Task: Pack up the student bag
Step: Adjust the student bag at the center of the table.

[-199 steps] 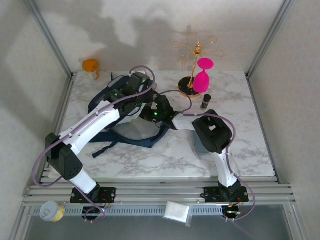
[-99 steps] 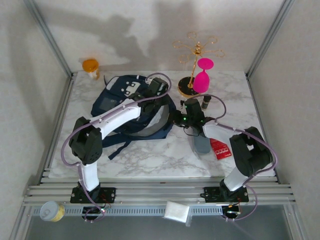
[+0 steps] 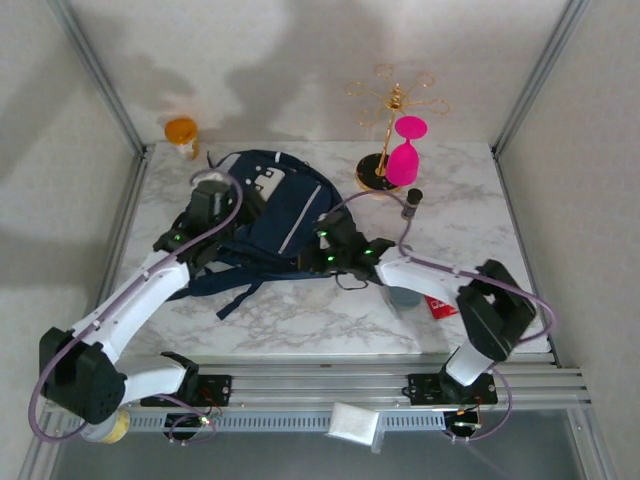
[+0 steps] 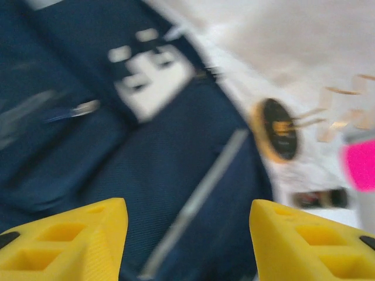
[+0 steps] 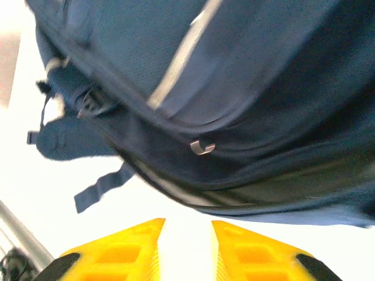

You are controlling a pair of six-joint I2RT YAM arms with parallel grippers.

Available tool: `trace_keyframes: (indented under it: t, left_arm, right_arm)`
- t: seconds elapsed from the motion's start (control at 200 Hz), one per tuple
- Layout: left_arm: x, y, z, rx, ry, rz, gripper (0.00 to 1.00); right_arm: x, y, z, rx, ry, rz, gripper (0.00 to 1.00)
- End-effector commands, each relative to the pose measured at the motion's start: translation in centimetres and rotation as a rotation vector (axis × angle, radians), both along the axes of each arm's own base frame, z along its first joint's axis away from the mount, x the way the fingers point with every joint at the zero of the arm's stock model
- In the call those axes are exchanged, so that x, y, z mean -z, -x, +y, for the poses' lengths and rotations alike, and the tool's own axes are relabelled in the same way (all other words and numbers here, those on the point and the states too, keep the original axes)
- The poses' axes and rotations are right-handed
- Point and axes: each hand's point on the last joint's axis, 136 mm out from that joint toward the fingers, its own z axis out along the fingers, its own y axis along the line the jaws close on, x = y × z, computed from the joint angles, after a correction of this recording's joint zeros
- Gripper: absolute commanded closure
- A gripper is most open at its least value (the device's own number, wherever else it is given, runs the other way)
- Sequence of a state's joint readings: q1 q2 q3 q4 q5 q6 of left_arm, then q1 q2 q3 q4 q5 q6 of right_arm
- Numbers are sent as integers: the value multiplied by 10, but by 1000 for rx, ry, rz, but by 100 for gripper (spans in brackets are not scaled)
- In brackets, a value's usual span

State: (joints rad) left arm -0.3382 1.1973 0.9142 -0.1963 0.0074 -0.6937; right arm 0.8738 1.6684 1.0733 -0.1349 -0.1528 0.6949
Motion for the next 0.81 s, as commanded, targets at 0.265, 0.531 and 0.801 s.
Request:
trace_keyframes:
  t: [0.265, 0.531, 0.801]
  left_arm:
    - [113, 45, 79, -259, 58, 205, 47]
    - [138, 46, 79, -285, 155, 205, 44]
    - [163, 35, 80, -309, 210, 263, 39]
  right_arm:
    - [45, -91, -25, 43, 109, -57, 79]
    - [-14, -73, -2, -100, 280, -265, 72]
    - [-1, 9, 75, -191, 168, -158, 59]
